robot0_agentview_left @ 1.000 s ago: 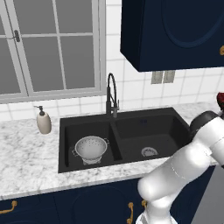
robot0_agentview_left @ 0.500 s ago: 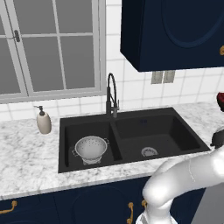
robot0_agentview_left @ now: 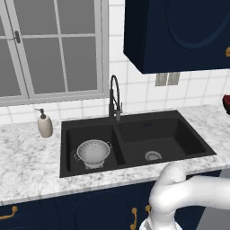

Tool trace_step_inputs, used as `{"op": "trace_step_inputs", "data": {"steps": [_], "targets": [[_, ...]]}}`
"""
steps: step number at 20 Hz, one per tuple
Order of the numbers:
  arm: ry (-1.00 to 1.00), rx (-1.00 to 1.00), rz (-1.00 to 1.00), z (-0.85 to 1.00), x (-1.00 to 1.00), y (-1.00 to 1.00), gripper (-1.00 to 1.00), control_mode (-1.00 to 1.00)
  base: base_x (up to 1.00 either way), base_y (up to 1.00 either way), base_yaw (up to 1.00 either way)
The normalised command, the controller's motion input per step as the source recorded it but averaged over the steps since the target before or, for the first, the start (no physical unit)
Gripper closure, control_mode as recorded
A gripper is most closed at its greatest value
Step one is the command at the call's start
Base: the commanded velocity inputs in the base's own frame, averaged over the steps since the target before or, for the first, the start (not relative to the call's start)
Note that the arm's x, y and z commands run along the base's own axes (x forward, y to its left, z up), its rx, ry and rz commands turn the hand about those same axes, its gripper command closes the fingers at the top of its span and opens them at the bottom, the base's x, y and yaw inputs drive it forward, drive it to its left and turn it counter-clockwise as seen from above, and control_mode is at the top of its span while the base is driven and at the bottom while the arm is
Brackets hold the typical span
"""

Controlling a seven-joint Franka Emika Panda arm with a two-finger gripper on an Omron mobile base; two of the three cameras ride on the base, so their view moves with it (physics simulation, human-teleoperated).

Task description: Put the colander in the sink, put the apple in the colander, and turn on the sink faucet and pour water over the colander.

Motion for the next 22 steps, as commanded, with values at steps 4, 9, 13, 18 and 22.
{"op": "trace_step_inputs", "data": {"steps": [4,9,13,18,22], "targets": [[-0.08,0.00,0.00,-0.27,0.26,-0.16,-1.00,-1.00,0.00,0.00,0.00],[-0.10,0.00,0.01,-0.30,0.23,-0.12,-1.00,-1.00,0.00,0.00,0.00],[-0.17,-0.07,0.06,-0.29,0.10,0.00,-1.00,-1.00,0.00,0.00,0.00],[-0.19,-0.19,0.10,-0.22,-0.23,0.25,1.00,-1.00,0.00,0.00,0.00],[-0.14,-0.33,0.27,-0.06,-0.36,0.61,1.00,-1.00,0.00,0.00,0.00]]}}
